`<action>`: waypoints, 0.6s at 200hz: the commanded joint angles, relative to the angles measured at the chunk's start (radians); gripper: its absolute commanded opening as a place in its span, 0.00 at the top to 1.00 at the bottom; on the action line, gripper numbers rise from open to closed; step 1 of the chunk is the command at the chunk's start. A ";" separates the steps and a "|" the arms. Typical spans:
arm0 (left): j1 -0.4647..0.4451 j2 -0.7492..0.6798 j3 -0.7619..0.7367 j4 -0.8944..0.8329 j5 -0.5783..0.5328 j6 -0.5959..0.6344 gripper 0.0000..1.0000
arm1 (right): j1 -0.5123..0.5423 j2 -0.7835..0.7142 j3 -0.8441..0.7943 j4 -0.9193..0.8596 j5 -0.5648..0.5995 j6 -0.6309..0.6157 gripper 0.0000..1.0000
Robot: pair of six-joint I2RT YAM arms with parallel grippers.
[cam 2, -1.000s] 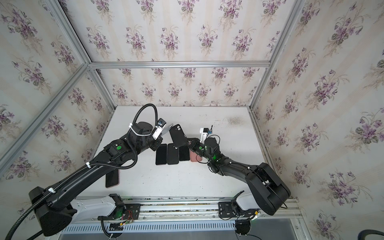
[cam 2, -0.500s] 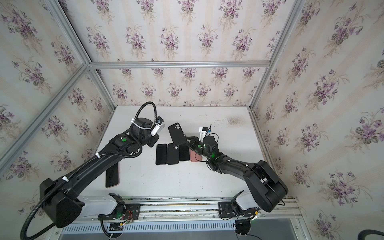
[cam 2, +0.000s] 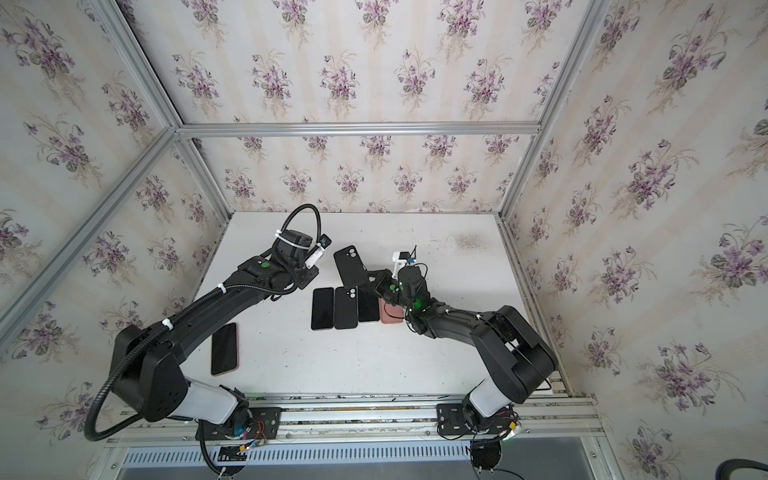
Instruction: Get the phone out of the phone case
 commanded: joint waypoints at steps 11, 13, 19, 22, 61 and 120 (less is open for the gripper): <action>0.007 0.039 0.001 0.102 -0.040 0.043 1.00 | 0.003 0.040 0.078 -0.026 0.010 0.023 1.00; 0.007 0.041 0.001 0.107 -0.040 0.043 1.00 | 0.003 0.043 0.083 -0.035 0.012 0.023 1.00; 0.008 0.050 0.000 0.113 -0.036 0.046 1.00 | 0.004 0.049 0.096 -0.059 0.018 0.024 1.00; 0.007 0.055 0.002 0.113 -0.032 0.049 1.00 | 0.004 0.052 0.102 -0.072 0.021 0.024 1.00; 0.006 0.105 -0.004 0.144 -0.023 0.060 1.00 | 0.003 0.103 0.182 -0.254 0.030 0.061 1.00; -0.012 0.159 -0.030 0.194 -0.052 0.101 1.00 | 0.005 0.123 0.194 -0.373 0.066 0.096 1.00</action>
